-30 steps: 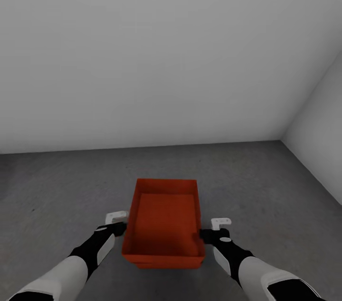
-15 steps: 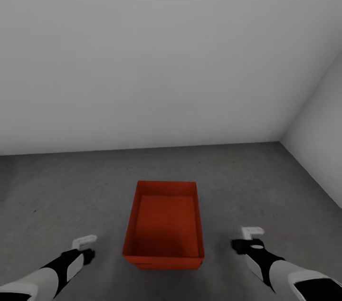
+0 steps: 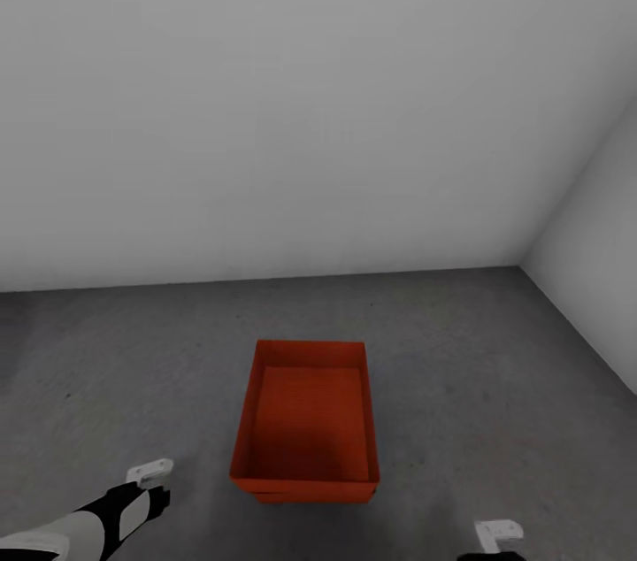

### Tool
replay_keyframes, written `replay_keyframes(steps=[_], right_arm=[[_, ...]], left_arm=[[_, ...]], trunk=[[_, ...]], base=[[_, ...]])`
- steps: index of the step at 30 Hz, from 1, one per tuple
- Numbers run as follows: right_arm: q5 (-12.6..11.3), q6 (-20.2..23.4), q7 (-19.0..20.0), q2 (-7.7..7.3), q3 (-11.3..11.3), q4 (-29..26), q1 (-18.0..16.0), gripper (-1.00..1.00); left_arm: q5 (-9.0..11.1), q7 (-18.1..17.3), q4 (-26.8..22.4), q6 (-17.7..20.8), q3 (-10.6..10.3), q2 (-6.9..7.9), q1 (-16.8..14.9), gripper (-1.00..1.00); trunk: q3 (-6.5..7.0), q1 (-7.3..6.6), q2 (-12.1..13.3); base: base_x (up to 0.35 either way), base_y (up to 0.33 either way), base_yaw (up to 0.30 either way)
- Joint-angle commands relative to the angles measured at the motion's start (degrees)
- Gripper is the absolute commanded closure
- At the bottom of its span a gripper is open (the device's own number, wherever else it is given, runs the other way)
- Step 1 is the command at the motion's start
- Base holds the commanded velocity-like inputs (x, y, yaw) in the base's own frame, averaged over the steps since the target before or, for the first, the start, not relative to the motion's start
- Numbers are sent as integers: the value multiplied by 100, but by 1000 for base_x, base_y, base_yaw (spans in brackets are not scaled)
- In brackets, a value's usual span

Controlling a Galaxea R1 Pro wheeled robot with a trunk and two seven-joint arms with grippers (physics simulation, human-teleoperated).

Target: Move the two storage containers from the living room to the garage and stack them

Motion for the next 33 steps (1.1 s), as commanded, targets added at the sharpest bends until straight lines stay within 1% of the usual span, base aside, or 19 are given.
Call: replay_keyframes(steps=[1, 6, 8, 11, 14, 16, 19, 24, 26, 33], right_arm=[[-51, -31, -6, 16, 50, 18, 69, -100], [-53, -13, -6, 50, 52, 20, 183, -100], [-53, -19, -9, 56, 52, 18, 198, -100], [-51, -49, -17, 72, 52, 18, 363, -100], [-39, -76, -21, 85, 54, 16, 672, -100], [-36, -81, -22, 87, 53, 16, 803, -100], [-36, -79, -23, 88, 54, 15, 889, -100], [-34, -76, -16, 87, 56, 17, 938, -100], [-5, -74, -16, 88, 58, 18, 948, -100], [176, -54, -12, 87, 54, 22, 957, -100]], left_arm=[[78, 13, 3, 20, -48, -1, -1, -100], [199, 9, 6, 23, -45, -12, 31, -100], [214, 2, 7, 21, -45, -17, 52, -100], [227, -8, 7, 16, -48, -59, 181, -100], [226, -11, 1, 11, -50, -167, 358, -100], [221, -12, 1, 6, -47, -246, 475, -100], [217, -13, -1, 2, -49, -316, 622, -100], [229, -13, 3, -69, -44, -372, 749, -100], [230, -13, 0, -192, -43, -388, 865, -100], [231, -13, 3, -355, -42, -450, 1044, -100]], trunk=[[15, -23, 39], [104, -133, 240], [140, -176, 320], [194, -242, 440], [248, -308, 560], [284, -352, 641], [338, -418, 761], [428, -528, 961], [464, -572, 1042], [589, -726, 1322]], base=[[0, 0, 0], [0, 0, 0], [0, 0, 0], [0, 0, 0], [0, 0, 0], [0, 0, 0], [0, 0, 0], [0, 0, 0], [0, 0, 0], [0, 0, 0]])
